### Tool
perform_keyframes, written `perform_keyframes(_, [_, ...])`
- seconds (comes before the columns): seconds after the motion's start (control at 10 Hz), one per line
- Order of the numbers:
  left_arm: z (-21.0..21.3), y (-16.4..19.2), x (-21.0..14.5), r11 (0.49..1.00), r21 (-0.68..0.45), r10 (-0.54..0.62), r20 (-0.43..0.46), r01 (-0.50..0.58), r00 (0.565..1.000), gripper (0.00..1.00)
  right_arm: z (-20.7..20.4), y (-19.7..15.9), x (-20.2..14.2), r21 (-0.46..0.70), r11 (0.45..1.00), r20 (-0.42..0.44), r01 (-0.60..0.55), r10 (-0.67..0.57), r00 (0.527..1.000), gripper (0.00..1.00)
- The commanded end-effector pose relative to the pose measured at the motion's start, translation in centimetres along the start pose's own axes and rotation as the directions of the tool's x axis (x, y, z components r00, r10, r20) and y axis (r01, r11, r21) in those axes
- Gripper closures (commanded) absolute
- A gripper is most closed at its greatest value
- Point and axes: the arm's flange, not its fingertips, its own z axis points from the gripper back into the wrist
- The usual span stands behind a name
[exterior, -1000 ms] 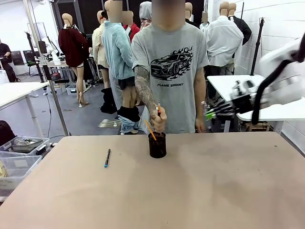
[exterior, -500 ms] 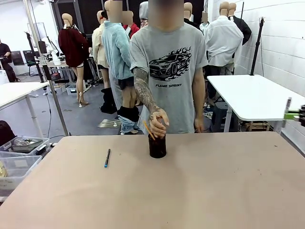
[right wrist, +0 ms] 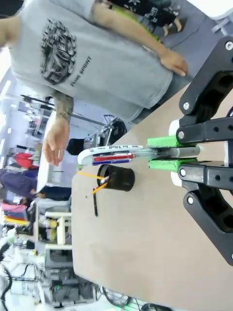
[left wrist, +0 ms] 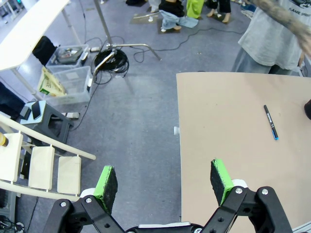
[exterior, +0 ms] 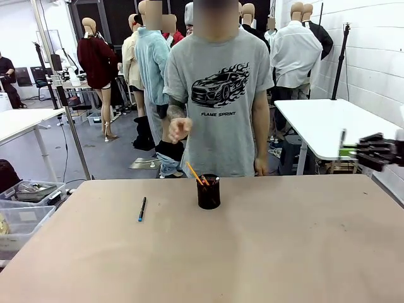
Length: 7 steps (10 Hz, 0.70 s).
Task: Place the pens into the pen holder.
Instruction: Pick up a writing instrument from the table and place it into the Pen holder.
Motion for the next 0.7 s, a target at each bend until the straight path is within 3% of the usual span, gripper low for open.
perform_keyframes(0.0, [-0.1,0.0,0.1,1.000,0.001,0.013,0.009,-0.013,1.000,0.00,-5.0,-2.3,1.1,0.003,0.999,-0.035,0.051,-0.051,0.998,1.00])
perform_keyframes(0.3, [-0.1,0.0,0.1,1.000,0.001,0.013,0.009,-0.013,1.000,0.00,-13.5,-3.4,3.1,0.104,0.993,-0.014,0.048,-0.046,0.999,1.00])
perform_keyframes(0.5, [-0.1,0.0,0.1,1.000,0.001,0.013,0.009,-0.013,1.000,0.00,-19.8,-4.0,4.3,0.098,0.994,-0.015,0.049,-0.048,0.999,1.00])
perform_keyframes(0.6, [-0.1,0.0,0.1,1.000,0.001,0.013,0.009,-0.013,1.000,0.00,-23.2,-4.2,4.7,0.164,0.983,0.002,0.076,-0.077,0.997,1.00])
